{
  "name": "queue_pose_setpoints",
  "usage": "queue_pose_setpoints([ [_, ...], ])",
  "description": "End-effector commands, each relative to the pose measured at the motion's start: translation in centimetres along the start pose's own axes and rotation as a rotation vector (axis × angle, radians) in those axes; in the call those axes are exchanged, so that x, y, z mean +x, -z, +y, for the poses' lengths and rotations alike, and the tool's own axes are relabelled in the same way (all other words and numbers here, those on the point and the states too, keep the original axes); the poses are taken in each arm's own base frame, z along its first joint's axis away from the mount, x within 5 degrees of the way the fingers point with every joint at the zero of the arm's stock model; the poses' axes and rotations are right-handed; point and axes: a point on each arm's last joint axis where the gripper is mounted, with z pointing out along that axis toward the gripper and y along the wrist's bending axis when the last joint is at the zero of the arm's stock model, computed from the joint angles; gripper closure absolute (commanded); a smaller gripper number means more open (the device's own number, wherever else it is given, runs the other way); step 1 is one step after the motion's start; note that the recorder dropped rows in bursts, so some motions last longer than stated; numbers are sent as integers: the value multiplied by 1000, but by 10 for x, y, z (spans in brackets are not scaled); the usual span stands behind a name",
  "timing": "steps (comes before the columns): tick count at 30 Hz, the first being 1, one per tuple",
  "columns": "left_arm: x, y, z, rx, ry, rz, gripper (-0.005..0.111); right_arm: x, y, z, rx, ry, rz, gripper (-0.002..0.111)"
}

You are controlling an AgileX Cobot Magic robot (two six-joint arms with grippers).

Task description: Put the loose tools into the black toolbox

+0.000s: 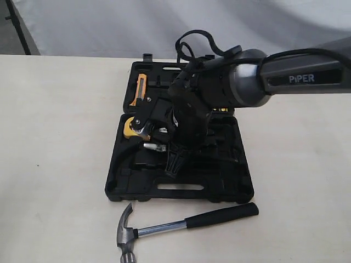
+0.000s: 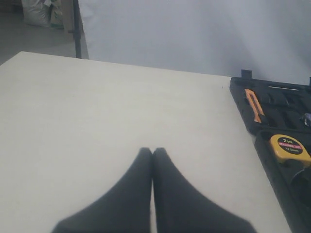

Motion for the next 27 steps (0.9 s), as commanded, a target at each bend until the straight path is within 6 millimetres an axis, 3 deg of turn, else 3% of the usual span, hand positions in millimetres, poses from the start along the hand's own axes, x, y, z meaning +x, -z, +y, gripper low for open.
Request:
queue_pose_setpoints([
  [1,2,1,0,14,22,-7,105,-3,6,8,-12,19,10,40],
  [3,2,1,0,14,22,-7,105,-6,15,8,-2,33,-11,41],
  [6,2,1,0,14,22,-7,105,-13,32,1,24,21,-59,53],
  [8,2,1,0,14,22,-7,105,-16,40,-6,37,3,-83,71],
  [9,2,1,0,14,22,-7,105,-17,42,-11,30,-30,-103,98],
  [10,2,1,0,14,22,-7,105,-17,40,-14,7,-73,-110,108],
  [15,2,1,0,14,22,-7,105,3,18,-28,-76,-135,2,109],
  [19,2,1,0,14,22,-7,105,18,12,-38,-186,-253,28,109],
  [27,2,1,0,14,22,-7,105,22,-7,-40,-274,-308,16,109],
])
